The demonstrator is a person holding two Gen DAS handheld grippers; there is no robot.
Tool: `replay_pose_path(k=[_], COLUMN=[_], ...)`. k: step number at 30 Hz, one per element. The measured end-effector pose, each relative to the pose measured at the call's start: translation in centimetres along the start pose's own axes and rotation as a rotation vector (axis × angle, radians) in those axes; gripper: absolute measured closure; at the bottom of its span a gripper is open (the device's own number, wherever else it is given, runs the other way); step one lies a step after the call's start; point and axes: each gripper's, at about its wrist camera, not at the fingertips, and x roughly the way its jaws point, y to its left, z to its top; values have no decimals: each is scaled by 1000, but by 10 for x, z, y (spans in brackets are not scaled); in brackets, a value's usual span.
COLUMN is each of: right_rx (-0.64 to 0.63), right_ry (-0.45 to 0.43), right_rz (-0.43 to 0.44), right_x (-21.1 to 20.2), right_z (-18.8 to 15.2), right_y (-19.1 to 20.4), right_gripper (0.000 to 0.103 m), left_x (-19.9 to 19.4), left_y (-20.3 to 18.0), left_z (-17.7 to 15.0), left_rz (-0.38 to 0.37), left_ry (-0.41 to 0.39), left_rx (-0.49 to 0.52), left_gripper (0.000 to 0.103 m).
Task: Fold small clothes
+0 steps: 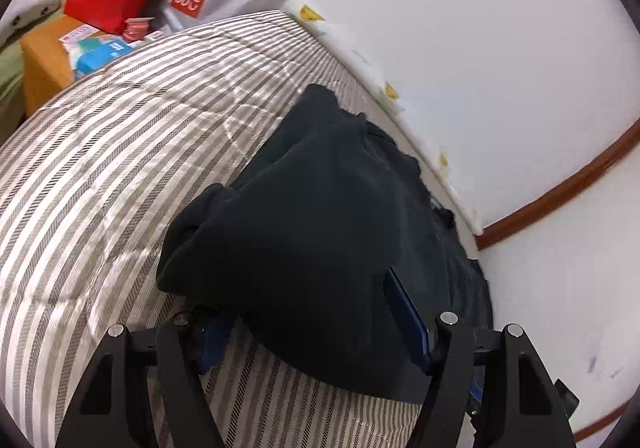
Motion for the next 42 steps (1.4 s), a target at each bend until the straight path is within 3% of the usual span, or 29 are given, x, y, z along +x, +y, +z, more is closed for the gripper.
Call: replay_pose_path(k=[4, 8, 10, 13, 19, 24, 32, 35, 42], right_rx=[-16, 11, 15, 7, 67, 131, 182, 192, 179], right_ry=[8, -2, -9, -26, -64, -94, -121, -125, -106], right_rz=[10, 14, 19, 1, -48, -89, -160, -168, -158], right_x=[1, 3, 1, -9, -30, -45, -64, -66, -61], right_z=[2, 0, -1, -4, -8, -11, -13, -14, -15], right_y=[-2, -6, -7, -11, -45, -75, -104, -109, -110], right_gripper=[65, 65, 65, 65, 65, 65, 65, 65, 65], left_x=[-2, -1, 1, 3, -11, -27, 0, 22, 60], left_y=[-7, -5, 1, 6, -46, -97, -178, -192, -194], left_z=[-10, -4, 4, 15, 17, 17, -16, -38, -63], left_rz=[21, 33, 65, 84, 170, 97, -48, -69, -67], left_ry=[10, -1, -26, -29, -99, -144, -30, 39, 188], left_rx=[59, 32, 2, -42, 161, 291, 538, 617, 686], left_gripper=[36, 40, 56, 72, 82, 86, 87, 87, 85])
